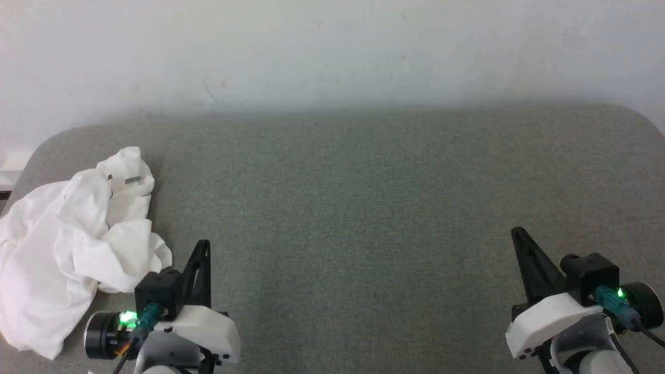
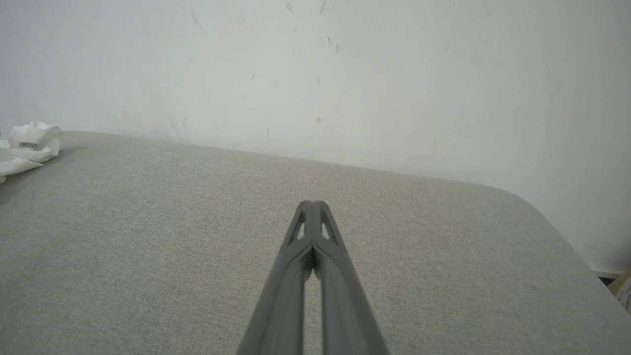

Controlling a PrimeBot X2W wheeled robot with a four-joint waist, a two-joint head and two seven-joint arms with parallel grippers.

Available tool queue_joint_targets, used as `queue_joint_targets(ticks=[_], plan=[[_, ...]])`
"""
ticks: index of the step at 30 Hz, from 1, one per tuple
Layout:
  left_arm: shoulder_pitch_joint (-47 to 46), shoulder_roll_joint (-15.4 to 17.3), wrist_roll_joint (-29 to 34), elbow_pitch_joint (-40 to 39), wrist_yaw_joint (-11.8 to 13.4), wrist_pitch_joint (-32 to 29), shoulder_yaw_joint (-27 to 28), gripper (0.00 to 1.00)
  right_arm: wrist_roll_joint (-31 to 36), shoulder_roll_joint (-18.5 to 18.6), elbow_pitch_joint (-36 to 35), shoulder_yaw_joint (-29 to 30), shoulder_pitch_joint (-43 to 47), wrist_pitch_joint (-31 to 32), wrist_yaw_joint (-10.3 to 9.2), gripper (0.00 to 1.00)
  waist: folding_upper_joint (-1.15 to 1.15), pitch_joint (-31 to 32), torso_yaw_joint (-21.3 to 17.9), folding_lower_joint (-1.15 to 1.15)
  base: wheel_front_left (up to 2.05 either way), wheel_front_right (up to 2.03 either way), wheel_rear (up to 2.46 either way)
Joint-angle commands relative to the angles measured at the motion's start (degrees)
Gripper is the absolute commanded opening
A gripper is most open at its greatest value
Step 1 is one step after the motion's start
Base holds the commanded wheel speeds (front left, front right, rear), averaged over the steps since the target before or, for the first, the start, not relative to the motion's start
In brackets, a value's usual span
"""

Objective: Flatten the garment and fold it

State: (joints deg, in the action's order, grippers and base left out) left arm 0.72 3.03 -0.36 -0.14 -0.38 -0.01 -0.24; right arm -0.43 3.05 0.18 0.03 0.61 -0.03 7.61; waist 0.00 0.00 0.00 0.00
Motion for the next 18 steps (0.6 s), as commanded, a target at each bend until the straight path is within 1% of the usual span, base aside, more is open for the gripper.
queue_joint_targets(ticks=[1, 18], plan=[[-0.7, -0.2, 0.4, 0.1, 0.4, 0.0, 0.2, 0.0, 0.4, -0.2, -0.2, 0.0, -0.6, 0.0, -0.12, 0.0, 0.0, 0.0, 0.0, 0.0, 0.0, 0.0, 0.0], [-0.7, -0.2, 0.4, 0.1, 0.4, 0.0, 0.2, 0.0, 0.4, -0.2, -0.2, 0.0, -0.6, 0.0, -0.12, 0.0, 0.0, 0.0, 0.0, 0.0, 0.0, 0.0, 0.0]])
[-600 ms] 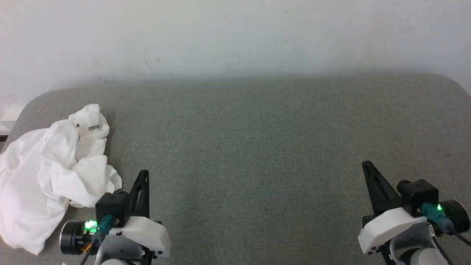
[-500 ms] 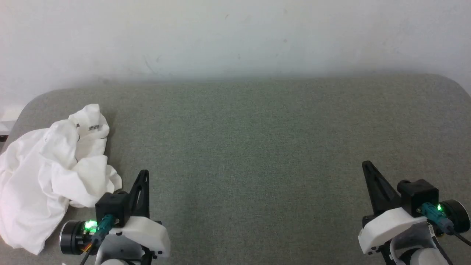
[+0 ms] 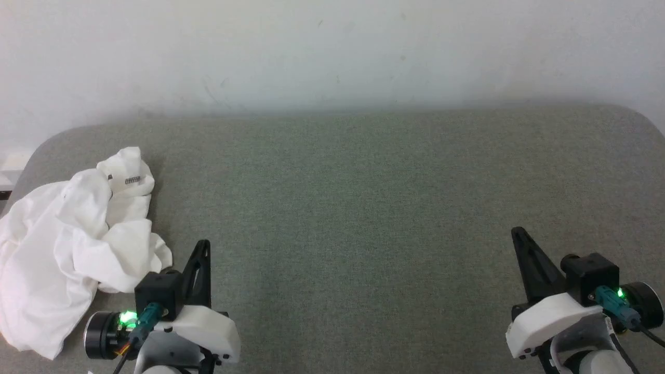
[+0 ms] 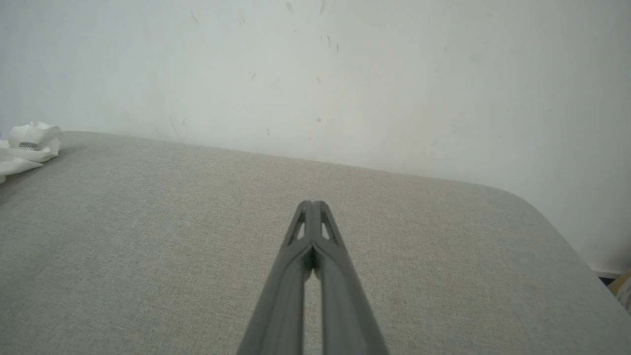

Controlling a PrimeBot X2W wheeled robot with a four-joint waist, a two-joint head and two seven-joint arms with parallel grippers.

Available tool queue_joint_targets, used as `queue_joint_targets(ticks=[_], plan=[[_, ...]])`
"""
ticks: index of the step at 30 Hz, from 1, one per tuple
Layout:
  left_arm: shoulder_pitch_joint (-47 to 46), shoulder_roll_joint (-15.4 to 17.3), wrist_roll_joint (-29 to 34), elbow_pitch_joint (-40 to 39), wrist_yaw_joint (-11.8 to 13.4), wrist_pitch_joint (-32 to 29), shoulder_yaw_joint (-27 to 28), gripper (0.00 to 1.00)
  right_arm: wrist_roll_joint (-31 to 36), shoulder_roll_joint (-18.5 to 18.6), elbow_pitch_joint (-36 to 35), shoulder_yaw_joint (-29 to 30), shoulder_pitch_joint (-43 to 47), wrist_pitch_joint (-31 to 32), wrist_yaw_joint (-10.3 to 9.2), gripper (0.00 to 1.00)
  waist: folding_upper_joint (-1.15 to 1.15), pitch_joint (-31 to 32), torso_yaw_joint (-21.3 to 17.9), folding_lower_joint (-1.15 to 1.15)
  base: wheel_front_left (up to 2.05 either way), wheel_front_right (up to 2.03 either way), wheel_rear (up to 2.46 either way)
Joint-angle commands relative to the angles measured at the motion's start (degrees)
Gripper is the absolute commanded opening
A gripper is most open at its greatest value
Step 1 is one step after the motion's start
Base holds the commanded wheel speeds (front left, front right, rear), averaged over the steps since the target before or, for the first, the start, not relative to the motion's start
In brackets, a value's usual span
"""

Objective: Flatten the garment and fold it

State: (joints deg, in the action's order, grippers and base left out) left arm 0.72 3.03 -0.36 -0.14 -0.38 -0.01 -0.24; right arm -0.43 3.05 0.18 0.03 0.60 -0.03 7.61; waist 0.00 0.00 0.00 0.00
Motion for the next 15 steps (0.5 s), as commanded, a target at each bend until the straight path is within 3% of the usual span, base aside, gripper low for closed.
queue_joint_targets(ticks=[1, 15], plan=[[-0.7, -0.2, 0.4, 0.1, 0.4, 0.0, 0.2, 0.0, 0.4, -0.2, -0.2, 0.0, -0.6, 0.0, -0.12, 0.0, 0.0, 0.0, 0.0, 0.0, 0.0, 0.0, 0.0], [-0.7, -0.2, 0.4, 0.1, 0.4, 0.0, 0.2, 0.0, 0.4, -0.2, -0.2, 0.0, -0.6, 0.0, -0.12, 0.0, 0.0, 0.0, 0.0, 0.0, 0.0, 0.0, 0.0]])
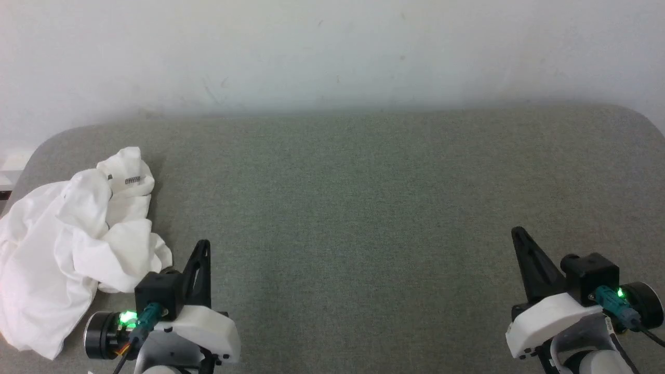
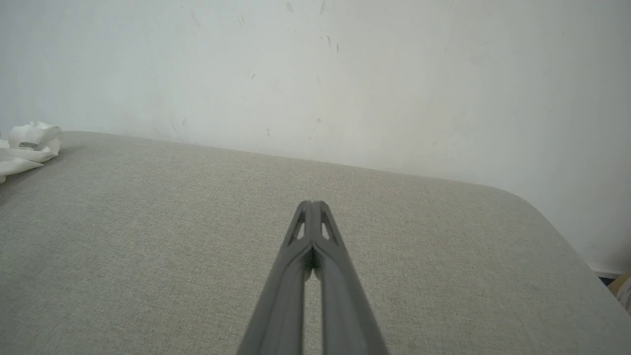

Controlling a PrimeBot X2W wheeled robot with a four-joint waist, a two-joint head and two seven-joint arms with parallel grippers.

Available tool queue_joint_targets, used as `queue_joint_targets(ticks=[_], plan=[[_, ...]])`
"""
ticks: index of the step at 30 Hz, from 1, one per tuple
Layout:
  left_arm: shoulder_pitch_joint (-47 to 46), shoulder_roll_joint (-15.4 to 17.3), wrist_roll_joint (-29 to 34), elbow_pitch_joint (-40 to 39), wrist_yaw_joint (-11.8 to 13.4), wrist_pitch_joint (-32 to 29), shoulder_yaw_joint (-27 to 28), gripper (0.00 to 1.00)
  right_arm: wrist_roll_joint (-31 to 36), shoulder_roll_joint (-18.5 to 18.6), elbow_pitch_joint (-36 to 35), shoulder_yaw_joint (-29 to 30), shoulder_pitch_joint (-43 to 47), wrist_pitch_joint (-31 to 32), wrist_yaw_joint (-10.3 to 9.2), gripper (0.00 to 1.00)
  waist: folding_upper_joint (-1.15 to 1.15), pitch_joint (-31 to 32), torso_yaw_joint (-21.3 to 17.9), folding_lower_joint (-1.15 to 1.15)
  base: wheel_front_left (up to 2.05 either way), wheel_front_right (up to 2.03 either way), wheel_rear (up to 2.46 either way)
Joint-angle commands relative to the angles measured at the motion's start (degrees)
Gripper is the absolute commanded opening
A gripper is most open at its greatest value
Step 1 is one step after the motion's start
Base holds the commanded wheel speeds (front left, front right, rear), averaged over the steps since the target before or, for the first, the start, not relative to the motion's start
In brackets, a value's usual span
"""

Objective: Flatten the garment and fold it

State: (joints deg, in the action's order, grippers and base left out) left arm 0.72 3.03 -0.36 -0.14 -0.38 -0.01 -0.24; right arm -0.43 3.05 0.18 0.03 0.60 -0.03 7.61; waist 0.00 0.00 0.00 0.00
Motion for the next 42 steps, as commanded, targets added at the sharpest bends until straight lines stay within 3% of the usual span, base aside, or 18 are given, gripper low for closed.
queue_joint_targets(ticks=[1, 2, 26, 42], plan=[[-0.7, -0.2, 0.4, 0.1, 0.4, 0.0, 0.2, 0.0, 0.4, -0.2, -0.2, 0.0, -0.6, 0.0, -0.12, 0.0, 0.0, 0.0, 0.0, 0.0, 0.0, 0.0, 0.0], [0.0, 0.0, 0.0, 0.0, 0.0, 0.0, 0.0, 1.0, 0.0, 0.0, 0.0, 0.0, 0.0, 0.0, 0.0, 1.0, 0.0, 0.0, 0.0, 0.0, 0.0, 0.0, 0.0], [1.1, 0.0, -0.6, -1.0, -0.3, 2.5, 0.3, 1.0, -2.7, 0.0, 1.5, 2.9, 0.3, -2.5, -0.02, 1.0, 0.0, -0.2, 0.3, 0.0, 0.0, 0.0, 0.0], [1.7, 0.0, -1.7, -1.6, -0.3, 4.3, 0.6, 1.0, -3.4, 0.0, 2.3, 3.1, 0.0, -4.3, -0.03, 1.0, 0.0, -0.9, 3.2, 0.0, 0.0, 0.0, 0.0]])
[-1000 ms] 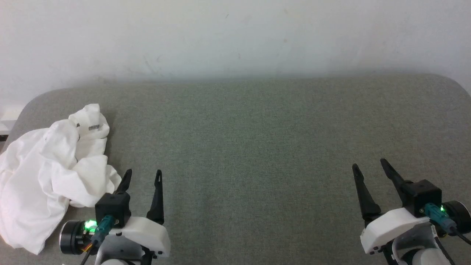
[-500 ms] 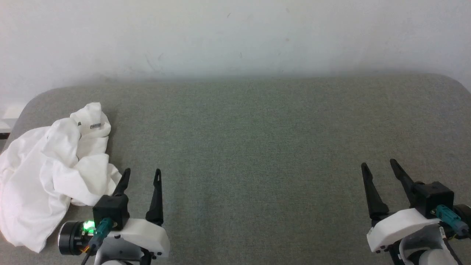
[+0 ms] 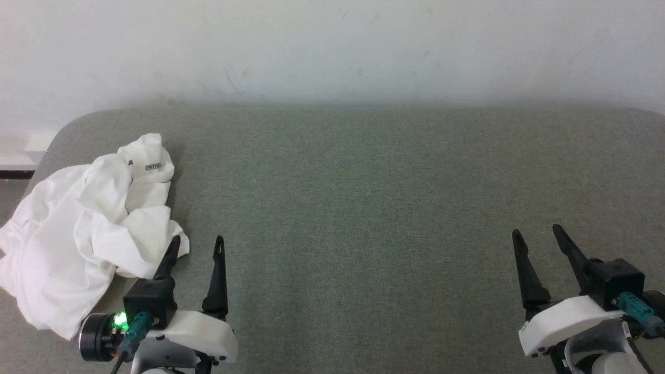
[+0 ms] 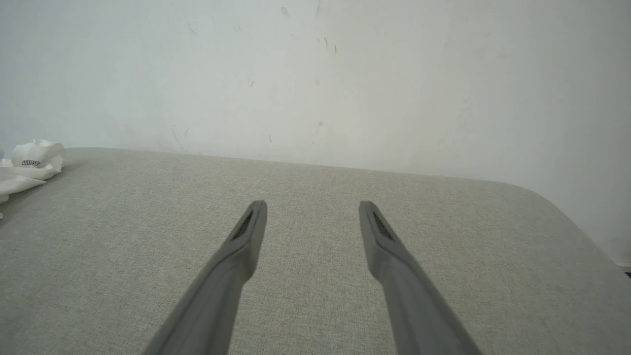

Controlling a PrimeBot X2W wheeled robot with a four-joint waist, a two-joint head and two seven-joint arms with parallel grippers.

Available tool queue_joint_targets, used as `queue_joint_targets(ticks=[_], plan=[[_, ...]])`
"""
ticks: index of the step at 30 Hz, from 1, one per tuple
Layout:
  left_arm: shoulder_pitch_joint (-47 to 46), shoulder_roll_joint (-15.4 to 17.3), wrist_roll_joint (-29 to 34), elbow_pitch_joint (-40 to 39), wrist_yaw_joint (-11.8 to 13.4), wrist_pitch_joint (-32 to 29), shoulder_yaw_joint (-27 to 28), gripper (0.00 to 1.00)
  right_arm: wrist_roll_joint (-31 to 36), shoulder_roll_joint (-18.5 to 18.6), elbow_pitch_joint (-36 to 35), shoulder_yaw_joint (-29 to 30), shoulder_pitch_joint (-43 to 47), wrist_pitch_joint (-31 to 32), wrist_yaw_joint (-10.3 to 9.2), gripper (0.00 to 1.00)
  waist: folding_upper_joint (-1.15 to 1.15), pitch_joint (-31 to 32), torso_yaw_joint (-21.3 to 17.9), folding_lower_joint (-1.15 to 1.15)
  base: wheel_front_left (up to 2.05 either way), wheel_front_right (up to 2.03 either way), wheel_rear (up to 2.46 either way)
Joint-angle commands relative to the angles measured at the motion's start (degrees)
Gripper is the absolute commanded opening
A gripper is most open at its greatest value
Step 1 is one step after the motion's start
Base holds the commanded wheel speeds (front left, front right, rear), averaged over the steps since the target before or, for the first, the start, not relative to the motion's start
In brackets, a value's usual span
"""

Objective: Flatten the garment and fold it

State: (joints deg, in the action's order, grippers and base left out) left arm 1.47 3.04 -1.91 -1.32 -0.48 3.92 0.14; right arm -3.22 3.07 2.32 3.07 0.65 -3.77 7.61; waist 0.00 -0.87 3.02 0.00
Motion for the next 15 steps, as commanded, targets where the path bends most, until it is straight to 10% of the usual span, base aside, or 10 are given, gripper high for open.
queue_joint_targets(ticks=[1, 15], plan=[[1.0, 0.0, -0.2, -0.4, -0.2, 0.5, 0.2, 1.0, -0.7, -0.1, 0.2, 0.0, 0.0, -0.7, -0.04, 1.0, 0.0, -0.1, 0.5, 0.0, 0.0, 0.0, 0.0], [1.7, -0.1, -1.3, -0.7, 0.1, 2.2, 0.2, 1.0, -0.8, -0.1, 1.7, -1.1, -0.3, -2.3, -0.05, 1.0, 0.0, -0.4, 5.8, 0.0, 0.0, 0.0, 0.0]])
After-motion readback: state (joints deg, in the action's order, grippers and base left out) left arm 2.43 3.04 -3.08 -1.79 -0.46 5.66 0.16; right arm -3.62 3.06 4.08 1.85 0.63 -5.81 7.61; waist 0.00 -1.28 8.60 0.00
